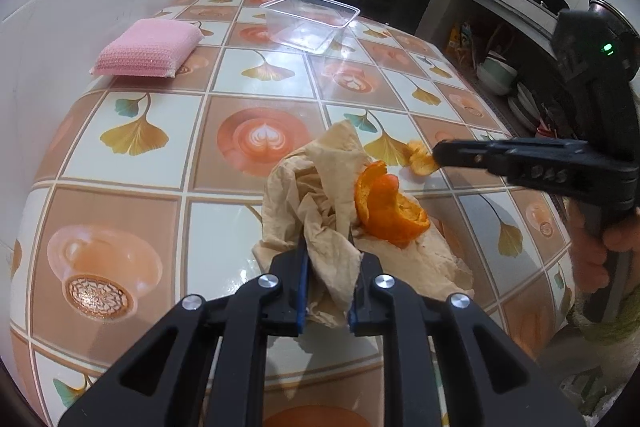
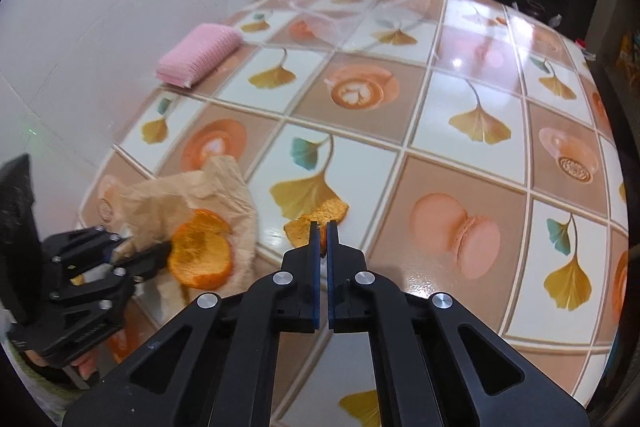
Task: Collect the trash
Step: 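Grasp the brown paper bag with the left gripper while the right gripper grasps the orange peel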
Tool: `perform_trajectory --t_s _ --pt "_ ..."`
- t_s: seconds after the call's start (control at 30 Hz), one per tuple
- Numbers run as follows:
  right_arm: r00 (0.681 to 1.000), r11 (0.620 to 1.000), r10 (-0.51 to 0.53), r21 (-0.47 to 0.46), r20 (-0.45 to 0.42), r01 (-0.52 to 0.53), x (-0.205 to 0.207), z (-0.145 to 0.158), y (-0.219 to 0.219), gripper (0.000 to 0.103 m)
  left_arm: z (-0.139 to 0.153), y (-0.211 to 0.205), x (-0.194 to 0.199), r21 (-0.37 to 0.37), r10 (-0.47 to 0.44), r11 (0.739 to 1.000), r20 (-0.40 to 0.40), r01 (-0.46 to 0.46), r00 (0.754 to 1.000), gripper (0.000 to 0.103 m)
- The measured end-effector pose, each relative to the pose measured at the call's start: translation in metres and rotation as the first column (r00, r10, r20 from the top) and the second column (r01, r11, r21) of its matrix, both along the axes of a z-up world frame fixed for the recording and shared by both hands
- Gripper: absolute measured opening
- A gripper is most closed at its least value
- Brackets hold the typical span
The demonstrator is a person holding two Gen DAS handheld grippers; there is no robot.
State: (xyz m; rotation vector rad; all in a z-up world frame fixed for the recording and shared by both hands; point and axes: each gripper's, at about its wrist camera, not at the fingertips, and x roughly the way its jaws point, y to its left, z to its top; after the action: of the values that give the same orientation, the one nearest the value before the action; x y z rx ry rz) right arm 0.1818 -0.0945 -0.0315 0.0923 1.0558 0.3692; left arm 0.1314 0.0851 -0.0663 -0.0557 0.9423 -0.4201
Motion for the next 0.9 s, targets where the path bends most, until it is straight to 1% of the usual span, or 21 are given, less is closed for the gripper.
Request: perform_trajectory --t_s 0.03,0.1,0.17,0.23,0.3,0.5,0.63,0.67,0.77,0.9 --pt "1.000 1.000 0.002 0.014 0.005 -0.002 -0.001 0.004 0.000 0.001 0.000 0.000 0.000 -0.003 -0.002 1.000 0.000 0.002 1.000 0.015" --pt "1.000 0.996 0.015 0.088 0.014 -0.016 -0.004 0.016 -0.001 0.001 0.000 0.001 0.000 -0.006 -0.005 1.000 0.003 0.005 1.000 0.015" --pt "0.999 0.984 0.042 0.173 0.010 -0.043 -0.006 0.024 0.001 0.001 0.000 0.002 -0.001 -0.012 -0.006 1.000 0.005 0.007 1.000 0.015" --pt "0.997 0.968 0.075 0.240 -0.013 -0.070 -0.003 0.023 0.008 0.001 -0.001 0.004 0.000 -0.022 -0.007 1.000 0.004 0.007 1.000 0.015" --pt "0.994 0.961 0.104 0.261 -0.037 -0.090 -0.002 0.018 0.017 0.001 -0.001 0.005 0.000 -0.030 -0.008 1.000 0.003 0.009 1.000 0.015" --pt "0.981 0.966 0.161 0.223 -0.108 -0.134 -0.004 -0.002 0.034 0.001 -0.001 0.006 0.000 -0.031 -0.009 0.999 0.004 0.009 1.000 0.015" --pt "0.975 0.970 0.172 0.197 -0.137 -0.144 -0.004 -0.010 0.039 0.002 0.000 0.006 0.000 -0.031 -0.009 0.999 0.004 0.009 1.000 0.015" --pt "0.975 0.971 0.175 0.189 -0.139 -0.147 -0.004 -0.012 0.040 0.005 0.000 0.006 0.000 -0.030 -0.009 1.000 0.004 0.009 1.000 0.015" --pt "0.973 0.974 0.180 0.162 -0.144 -0.156 -0.003 -0.016 0.042 0.007 -0.001 0.006 -0.001 -0.031 -0.009 0.999 0.002 0.009 1.000 0.015" --pt "0.970 0.976 0.190 0.140 -0.151 -0.169 -0.004 -0.019 0.045 0.015 0.000 0.006 -0.001 -0.032 -0.008 0.999 0.003 0.008 1.000 0.015"
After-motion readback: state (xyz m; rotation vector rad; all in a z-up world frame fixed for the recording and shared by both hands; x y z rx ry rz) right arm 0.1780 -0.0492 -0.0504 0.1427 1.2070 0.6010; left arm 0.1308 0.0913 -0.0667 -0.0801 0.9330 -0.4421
